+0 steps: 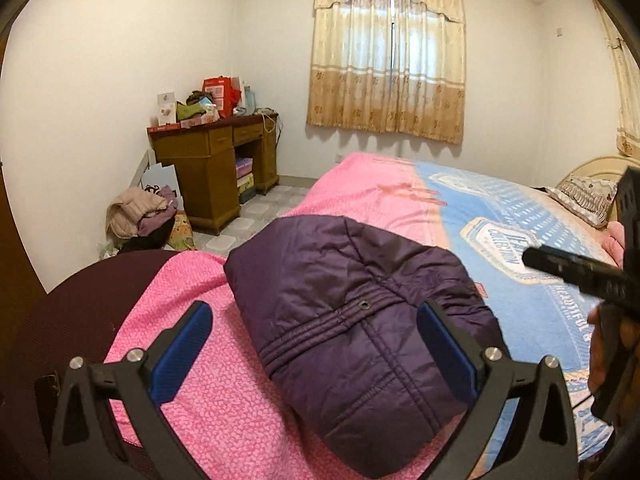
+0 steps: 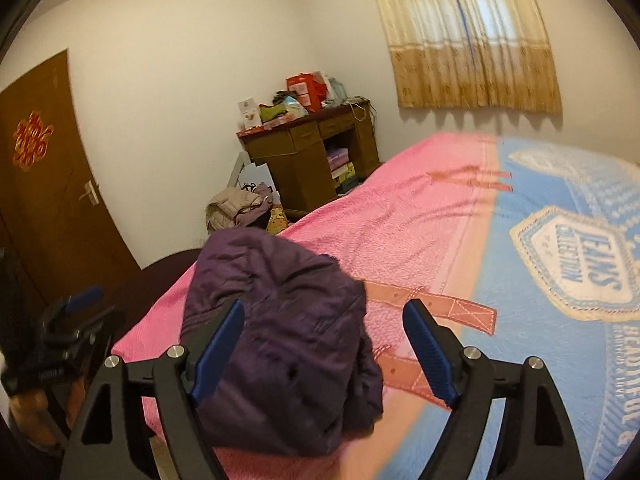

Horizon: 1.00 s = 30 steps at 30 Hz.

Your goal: Fold large clothes

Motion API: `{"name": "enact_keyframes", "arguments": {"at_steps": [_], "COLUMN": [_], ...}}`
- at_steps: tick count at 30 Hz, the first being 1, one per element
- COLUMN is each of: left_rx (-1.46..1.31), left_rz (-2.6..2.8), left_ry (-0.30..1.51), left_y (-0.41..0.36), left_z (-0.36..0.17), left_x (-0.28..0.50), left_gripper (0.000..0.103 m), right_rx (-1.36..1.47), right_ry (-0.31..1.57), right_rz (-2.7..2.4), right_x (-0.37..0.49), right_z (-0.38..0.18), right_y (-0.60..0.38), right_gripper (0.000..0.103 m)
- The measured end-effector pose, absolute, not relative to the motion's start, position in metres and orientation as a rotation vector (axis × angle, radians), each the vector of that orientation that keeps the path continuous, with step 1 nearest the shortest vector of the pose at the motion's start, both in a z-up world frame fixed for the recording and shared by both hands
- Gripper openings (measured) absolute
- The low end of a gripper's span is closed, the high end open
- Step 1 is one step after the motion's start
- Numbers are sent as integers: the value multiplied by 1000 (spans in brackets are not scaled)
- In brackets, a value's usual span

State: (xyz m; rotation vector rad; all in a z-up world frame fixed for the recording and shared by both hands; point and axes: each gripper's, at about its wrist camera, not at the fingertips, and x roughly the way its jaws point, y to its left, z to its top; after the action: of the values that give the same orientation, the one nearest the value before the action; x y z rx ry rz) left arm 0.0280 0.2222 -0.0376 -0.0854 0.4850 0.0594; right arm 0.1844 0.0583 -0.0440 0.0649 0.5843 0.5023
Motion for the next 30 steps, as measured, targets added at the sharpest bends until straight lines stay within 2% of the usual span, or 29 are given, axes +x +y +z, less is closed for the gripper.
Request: {"name": "enact_keyframes", "arguments": {"at_steps": [9,30], "left_rx": [-94,-97], "left_rz": [39,14], "left_ry": [434,417], "left_y": [213,207], "left_z": [-21,-17], "left_x": [14,10], "left_gripper": [103,103], "right_rx": [-3,-9], "right_ry": [488,476], "right_rz": [498,518], "right_x": [147,129], "right_z": [-22,-17], "right_y": [63,62], "right_gripper": [82,82]}}
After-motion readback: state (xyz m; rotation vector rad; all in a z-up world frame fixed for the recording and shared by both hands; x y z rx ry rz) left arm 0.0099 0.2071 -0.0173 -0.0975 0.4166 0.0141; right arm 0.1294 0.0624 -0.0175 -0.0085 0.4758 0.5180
